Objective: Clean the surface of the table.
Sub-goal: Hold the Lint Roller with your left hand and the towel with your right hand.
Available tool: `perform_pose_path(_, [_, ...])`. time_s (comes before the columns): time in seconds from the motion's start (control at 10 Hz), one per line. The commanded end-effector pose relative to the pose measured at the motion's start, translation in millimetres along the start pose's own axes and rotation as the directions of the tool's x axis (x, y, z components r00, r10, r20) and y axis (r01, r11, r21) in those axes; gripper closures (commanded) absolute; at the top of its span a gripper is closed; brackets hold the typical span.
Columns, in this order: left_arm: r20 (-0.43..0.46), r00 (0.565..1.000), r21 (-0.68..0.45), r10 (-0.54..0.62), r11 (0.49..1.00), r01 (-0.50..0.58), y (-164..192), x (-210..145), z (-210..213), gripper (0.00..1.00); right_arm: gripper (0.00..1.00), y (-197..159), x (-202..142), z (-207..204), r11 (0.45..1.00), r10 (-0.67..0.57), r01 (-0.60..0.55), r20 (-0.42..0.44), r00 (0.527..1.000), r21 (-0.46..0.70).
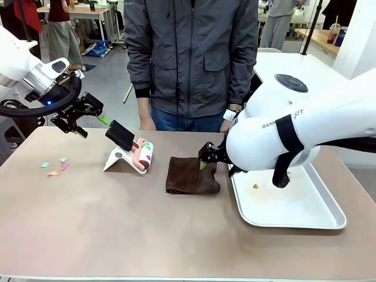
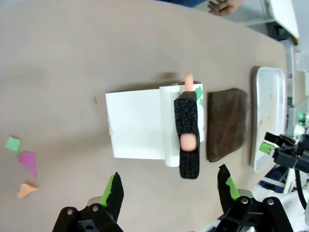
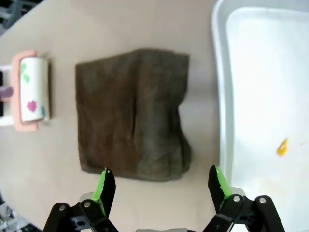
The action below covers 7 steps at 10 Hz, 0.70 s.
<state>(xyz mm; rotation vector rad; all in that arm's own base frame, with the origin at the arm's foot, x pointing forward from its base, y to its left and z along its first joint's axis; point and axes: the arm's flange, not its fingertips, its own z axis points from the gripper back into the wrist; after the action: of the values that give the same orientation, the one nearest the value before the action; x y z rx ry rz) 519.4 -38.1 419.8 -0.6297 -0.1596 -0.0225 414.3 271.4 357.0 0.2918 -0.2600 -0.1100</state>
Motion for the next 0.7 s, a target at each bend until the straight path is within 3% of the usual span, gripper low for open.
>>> perform_pose_path(0.0, [0.007,0.999,-0.105,0.033,0.994,-0.032,6,12,-3,0.00,0.00,36,33,-6,0.999,-0.030,0.028,-0.037,0.999,-0.043])
perform_pose_path(0.6, [-0.068,0.997,-0.195,0.042,0.979,-0.055,11,21,-34,0.00,0.00,68,56,-54,0.987,-0.006,-0.008,-0.082,0.997,-0.159])
